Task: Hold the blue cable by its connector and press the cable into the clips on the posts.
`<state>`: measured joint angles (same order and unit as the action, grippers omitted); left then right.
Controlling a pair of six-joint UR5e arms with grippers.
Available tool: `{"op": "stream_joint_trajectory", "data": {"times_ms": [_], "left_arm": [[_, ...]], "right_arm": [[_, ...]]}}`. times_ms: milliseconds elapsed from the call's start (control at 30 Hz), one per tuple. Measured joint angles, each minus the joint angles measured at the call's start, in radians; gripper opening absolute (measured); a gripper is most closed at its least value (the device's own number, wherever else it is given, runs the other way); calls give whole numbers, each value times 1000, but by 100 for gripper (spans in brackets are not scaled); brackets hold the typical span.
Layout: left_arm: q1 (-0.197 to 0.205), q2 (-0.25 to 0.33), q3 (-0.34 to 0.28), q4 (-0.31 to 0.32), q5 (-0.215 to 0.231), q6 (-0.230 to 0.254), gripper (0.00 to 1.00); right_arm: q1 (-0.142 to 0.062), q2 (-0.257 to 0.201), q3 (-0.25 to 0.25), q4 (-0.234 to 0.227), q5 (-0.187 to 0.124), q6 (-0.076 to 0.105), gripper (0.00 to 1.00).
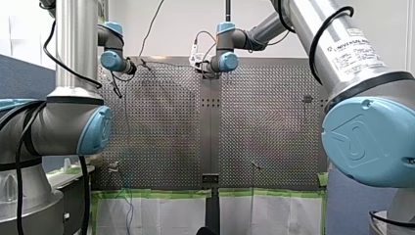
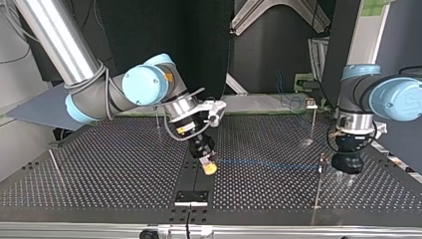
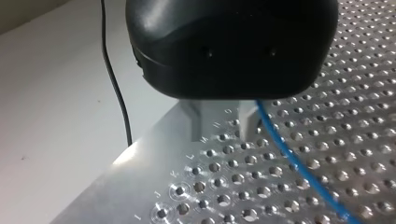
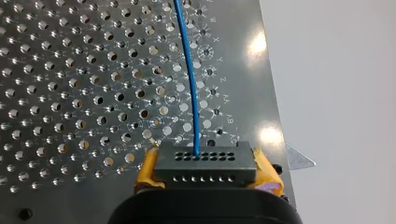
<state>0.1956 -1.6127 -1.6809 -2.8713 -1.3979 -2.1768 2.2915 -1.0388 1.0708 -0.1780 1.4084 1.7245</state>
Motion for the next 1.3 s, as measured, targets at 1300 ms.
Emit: {"op": "stream_joint_trajectory", "data": {"times_ms": [1300], "left_arm": [[-25,211,-218,-184,2,43,100]], "right_arm": [[4,-1,0,8,0,-2,0]]}}
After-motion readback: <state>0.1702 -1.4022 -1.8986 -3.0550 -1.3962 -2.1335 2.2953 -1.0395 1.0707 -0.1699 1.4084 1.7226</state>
